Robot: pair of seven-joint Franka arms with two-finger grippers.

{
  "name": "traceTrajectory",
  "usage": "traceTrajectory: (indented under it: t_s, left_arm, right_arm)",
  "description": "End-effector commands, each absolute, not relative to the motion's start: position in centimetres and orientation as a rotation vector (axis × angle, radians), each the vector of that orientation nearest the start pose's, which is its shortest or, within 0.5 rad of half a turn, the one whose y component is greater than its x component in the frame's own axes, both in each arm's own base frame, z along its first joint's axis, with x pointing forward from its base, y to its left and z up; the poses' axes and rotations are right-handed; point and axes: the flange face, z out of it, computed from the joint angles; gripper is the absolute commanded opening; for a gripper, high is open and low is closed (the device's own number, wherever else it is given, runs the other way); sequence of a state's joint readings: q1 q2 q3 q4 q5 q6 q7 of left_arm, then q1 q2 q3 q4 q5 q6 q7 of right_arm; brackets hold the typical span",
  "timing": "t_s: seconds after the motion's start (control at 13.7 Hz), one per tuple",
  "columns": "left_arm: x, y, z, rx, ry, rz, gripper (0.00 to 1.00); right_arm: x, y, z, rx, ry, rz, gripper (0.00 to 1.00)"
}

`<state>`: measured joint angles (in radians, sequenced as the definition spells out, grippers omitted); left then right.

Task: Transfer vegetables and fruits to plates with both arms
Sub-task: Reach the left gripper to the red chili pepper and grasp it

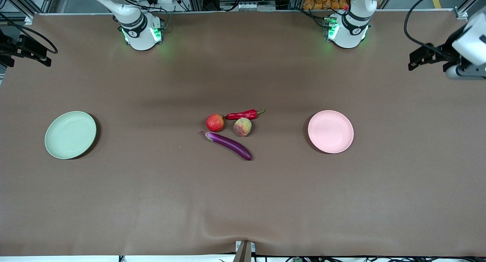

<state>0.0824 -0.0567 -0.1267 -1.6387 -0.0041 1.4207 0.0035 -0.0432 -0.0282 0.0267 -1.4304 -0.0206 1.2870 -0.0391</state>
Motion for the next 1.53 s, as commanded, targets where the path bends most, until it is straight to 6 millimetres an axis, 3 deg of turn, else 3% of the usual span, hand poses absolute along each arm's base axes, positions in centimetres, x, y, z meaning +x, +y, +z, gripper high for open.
traceTrajectory:
  t_s: [0.0,0.15,0.22,0.44,0.58,0.8,1.02,1.17,1.32,1.46]
  left_arm:
    - [54.1,-3.0,58.2,-3.145,0.055,0.325,1.0]
    - [54.9,-3.7,57.0,-3.133,-0.118,0.341,1.0]
    - [55.6,-5.0,56.0,-3.148,-0.213,0.346,1.0]
    - [56.2,-11.5,52.8,-3.123,-0.407,0.442,1.0]
    - [55.9,-17.5,49.6,-3.063,-0.44,0.503,1.0]
    - [56.7,-24.6,46.7,-3.019,-0.555,0.462,1.0]
    - [58.3,-30.4,45.4,-3.032,-0.633,0.418,1.0]
    - [57.2,-35.8,44.1,-2.992,-0.765,0.395,1.0]
    - [53.9,-43.0,42.4,-2.977,-0.873,0.329,1.0]
    - [52.1,-46.7,41.4,-2.974,-0.978,0.284,1.0]
  right_arm:
    - [51.0,-1.6,68.4,-3.152,-0.026,0.185,1.0]
    - [51.0,-1.4,68.4,-3.152,-0.031,0.185,1.0]
    - [51.0,-1.5,68.4,-3.152,-0.029,0.185,1.0]
    - [51.1,-1.4,68.3,-3.152,-0.031,0.185,1.0]
    - [51.1,-1.5,68.3,-3.152,-0.029,0.187,1.0]
    - [51.1,-1.6,68.3,-3.152,-0.026,0.185,1.0]
    - [51.0,-2.6,68.2,-3.112,0.008,0.19,1.0]
    - [50.9,-2.8,68.1,-3.108,0.011,0.201,1.0]
    - [50.8,-2.7,68.1,-3.107,0.009,0.208,1.0]
    - [50.9,-2.8,68.0,-3.107,0.011,0.208,1.0]
